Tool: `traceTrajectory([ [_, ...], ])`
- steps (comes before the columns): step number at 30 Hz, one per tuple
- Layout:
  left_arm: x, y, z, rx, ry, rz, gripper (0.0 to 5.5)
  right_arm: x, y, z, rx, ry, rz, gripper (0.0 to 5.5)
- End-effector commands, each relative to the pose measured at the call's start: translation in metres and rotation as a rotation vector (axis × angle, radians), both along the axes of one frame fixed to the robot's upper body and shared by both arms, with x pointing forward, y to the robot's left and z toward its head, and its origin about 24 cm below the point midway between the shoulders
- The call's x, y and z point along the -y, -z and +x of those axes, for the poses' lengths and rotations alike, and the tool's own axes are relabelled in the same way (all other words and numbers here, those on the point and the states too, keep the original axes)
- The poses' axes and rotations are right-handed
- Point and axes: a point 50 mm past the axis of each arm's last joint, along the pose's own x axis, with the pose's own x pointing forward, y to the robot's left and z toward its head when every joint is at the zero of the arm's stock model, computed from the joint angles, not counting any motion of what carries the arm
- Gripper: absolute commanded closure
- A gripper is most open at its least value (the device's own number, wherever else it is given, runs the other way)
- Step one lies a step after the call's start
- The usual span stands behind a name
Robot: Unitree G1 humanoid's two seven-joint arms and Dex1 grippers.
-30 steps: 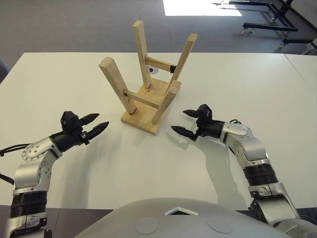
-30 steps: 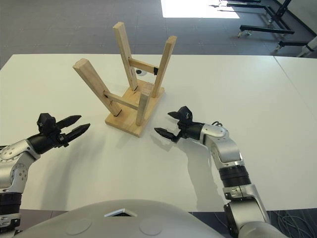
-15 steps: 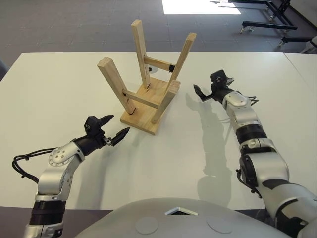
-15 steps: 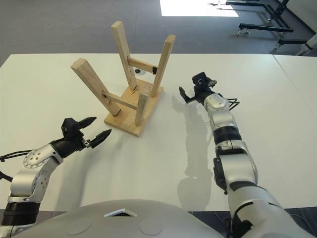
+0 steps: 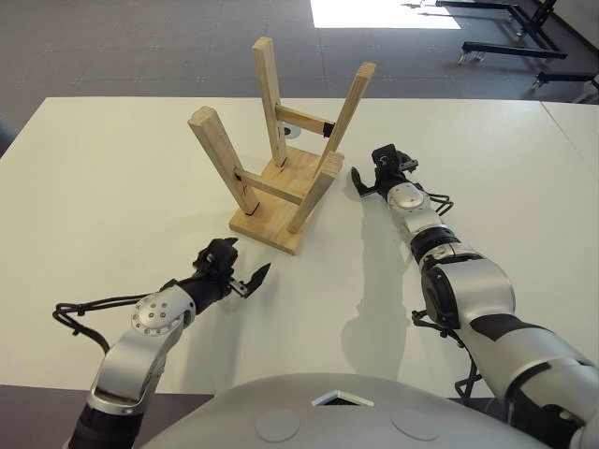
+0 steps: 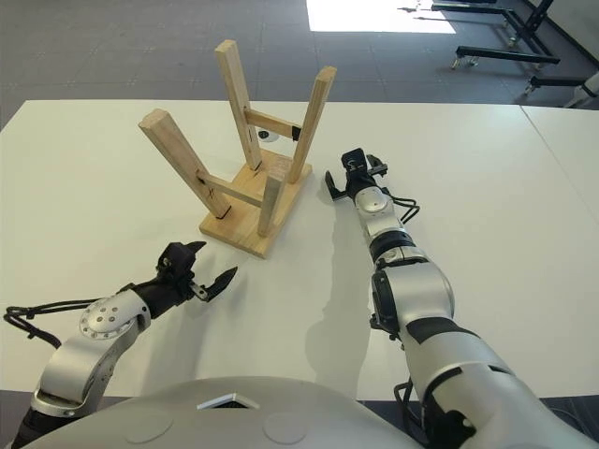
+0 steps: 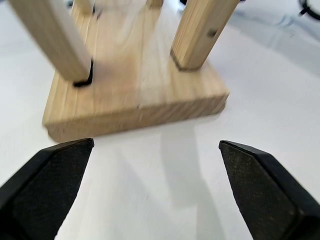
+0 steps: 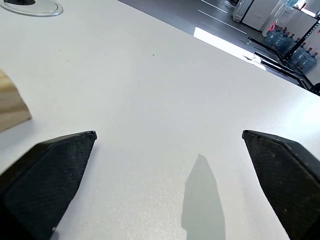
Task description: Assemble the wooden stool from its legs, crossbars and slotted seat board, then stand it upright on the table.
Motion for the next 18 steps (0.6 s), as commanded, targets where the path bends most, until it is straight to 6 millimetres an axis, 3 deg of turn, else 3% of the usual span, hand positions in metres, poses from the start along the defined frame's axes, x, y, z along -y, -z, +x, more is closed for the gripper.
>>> traceTrajectory([
  [1, 0.01, -0.041, 0.007, 0.027, 0.038, -0.184, 0.9, 0.003, -0.001, -0.001, 0.003, -0.007, 0.025, 0.1],
  [4, 0.016, -0.045, 0.016, 0.001, -0.008, -0.186, 0.9, 0.002, -0.001, -0.001, 0.007, -0.012, 0.033, 0.1],
  [8, 0.029, -0.026, 0.025, -0.088, -0.047, -0.11, 0.9, -0.001, -0.002, 0.0, 0.01, -0.021, 0.047, 0.1],
  [13, 0.055, -0.022, 0.032, -0.067, 0.026, -0.033, 0.9, -0.003, -0.001, -0.001, 0.007, -0.026, 0.055, 0.1],
  [18, 0.062, -0.011, 0.034, -0.005, 0.041, 0.13, 0.9, -0.007, -0.001, -0.001, 0.011, -0.039, 0.053, 0.1],
])
